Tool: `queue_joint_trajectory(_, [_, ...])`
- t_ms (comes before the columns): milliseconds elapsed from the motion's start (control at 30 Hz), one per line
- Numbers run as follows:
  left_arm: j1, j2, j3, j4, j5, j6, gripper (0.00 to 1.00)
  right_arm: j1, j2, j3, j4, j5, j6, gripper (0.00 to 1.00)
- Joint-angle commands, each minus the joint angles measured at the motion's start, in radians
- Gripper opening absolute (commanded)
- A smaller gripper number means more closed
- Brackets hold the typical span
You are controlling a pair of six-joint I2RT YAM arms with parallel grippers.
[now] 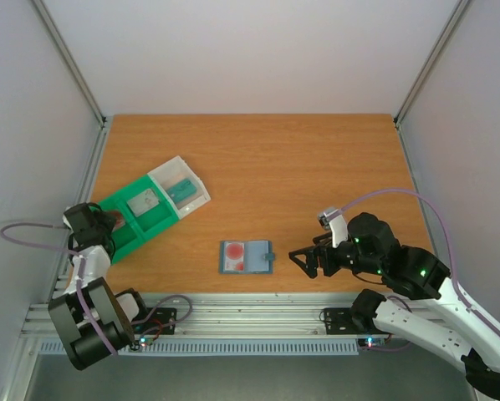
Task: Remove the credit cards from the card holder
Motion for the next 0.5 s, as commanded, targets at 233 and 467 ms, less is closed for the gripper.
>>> queue_joint_trajectory(233, [0.0, 0.052, 0.031, 0.033, 0.043, 0.029, 0.09, 0.007, -0.006, 0.03, -0.04, 0.023, 0.014, 0.98])
queue_joint_trajectory(467, [0.001, 0.036, 0.057, -0.023, 0.029, 0.047, 0.18, 0.007, -0.008, 0.021, -0.038, 0.017, 0.022, 0.99])
